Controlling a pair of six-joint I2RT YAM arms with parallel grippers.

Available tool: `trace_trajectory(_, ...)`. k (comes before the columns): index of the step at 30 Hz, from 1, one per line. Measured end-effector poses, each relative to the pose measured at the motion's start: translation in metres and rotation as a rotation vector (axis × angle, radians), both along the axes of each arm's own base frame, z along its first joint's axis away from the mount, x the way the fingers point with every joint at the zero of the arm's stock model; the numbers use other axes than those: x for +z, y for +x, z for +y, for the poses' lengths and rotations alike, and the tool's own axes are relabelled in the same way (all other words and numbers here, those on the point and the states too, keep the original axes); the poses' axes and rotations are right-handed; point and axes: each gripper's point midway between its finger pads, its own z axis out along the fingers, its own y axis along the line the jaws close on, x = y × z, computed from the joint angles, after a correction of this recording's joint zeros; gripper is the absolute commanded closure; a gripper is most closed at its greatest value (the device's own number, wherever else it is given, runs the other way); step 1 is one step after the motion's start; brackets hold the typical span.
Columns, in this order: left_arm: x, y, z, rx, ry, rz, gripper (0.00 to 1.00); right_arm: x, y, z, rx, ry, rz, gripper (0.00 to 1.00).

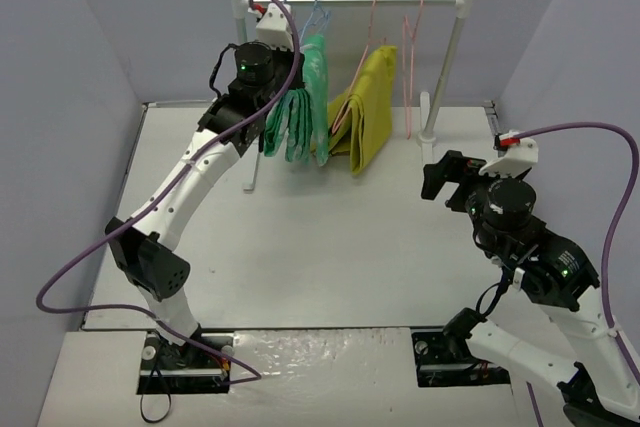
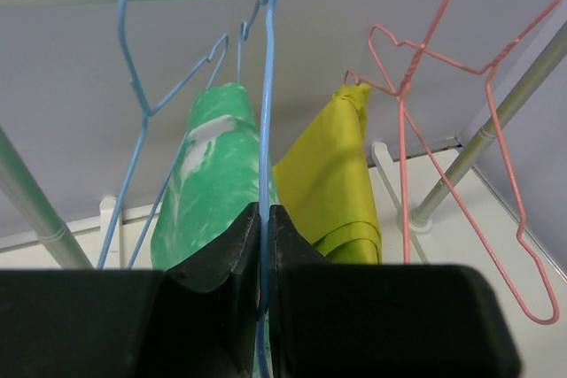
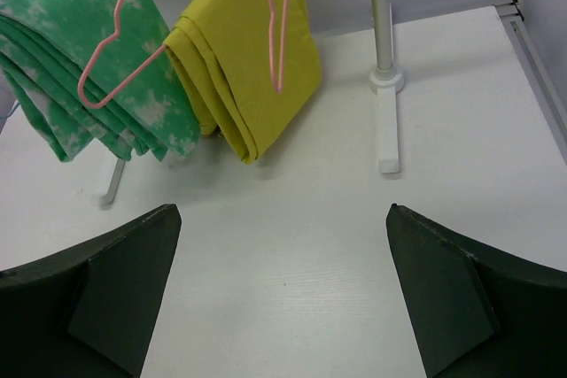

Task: Place the trousers on the hanger
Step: Place the hanger at the clothesline, then reset both arms

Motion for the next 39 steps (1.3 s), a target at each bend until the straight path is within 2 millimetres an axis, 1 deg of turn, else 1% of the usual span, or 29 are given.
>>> trace_trajectory(5,-0.029,0.020,-0.011,-0.008,0.015,0.043,1.00,0.000,-0.005,-0.009,-0.028,-0.007,-0.004,0.00)
trace_trajectory(8,-0.047,0.025,-0.013,-0.012,0.021,0.075,1.00,-0.003,-0.005,-0.012,-0.039,-0.014,0.001,0.00)
trace_trajectory(11,-0.061,0.029,-0.012,-0.011,0.016,0.094,1.00,-0.007,-0.006,-0.015,-0.050,-0.025,0.010,0.00)
trace_trajectory(16,-0.084,0.034,-0.002,0.013,0.013,0.122,0.99,-0.010,-0.006,-0.018,-0.064,-0.039,0.018,0.00)
trace_trajectory(17,-0.087,0.035,0.001,0.018,0.012,0.125,0.92,-0.010,-0.006,-0.018,-0.067,-0.041,0.017,0.00)
trace_trajectory(19,-0.090,0.034,0.007,0.031,0.008,0.120,0.74,-0.010,-0.006,-0.020,-0.072,-0.048,0.016,0.00)
trace_trajectory(21,-0.091,0.030,0.015,0.053,0.003,0.120,0.60,-0.010,-0.006,-0.021,-0.077,-0.059,0.015,0.00)
trace_trajectory(23,-0.086,0.025,0.023,0.075,-0.002,0.111,0.48,-0.009,-0.005,-0.023,-0.083,-0.072,0.013,0.00)
trace_trajectory(24,-0.080,0.022,0.028,0.087,-0.006,0.104,0.40,-0.009,-0.005,-0.024,-0.085,-0.078,0.013,0.00)
trace_trajectory(27,-0.055,0.008,0.041,0.109,-0.025,0.068,0.28,-0.009,-0.005,-0.028,-0.098,-0.102,0.009,0.00)
trace_trajectory(29,-0.035,-0.004,0.049,0.118,-0.040,0.041,0.23,-0.007,-0.006,-0.032,-0.109,-0.121,0.006,0.00)
trace_trajectory(32,-0.007,-0.032,0.066,0.124,-0.040,0.010,0.19,0.003,-0.008,-0.039,-0.129,-0.146,-0.012,0.00)
trace_trajectory(36,0.025,-0.078,0.099,0.160,-0.017,-0.033,0.13,0.035,-0.013,-0.054,-0.173,-0.150,-0.075,0.00)
trace_trajectory(39,0.033,-0.115,0.130,0.210,0.022,-0.033,0.10,0.058,-0.018,-0.066,-0.208,-0.167,-0.121,0.00)
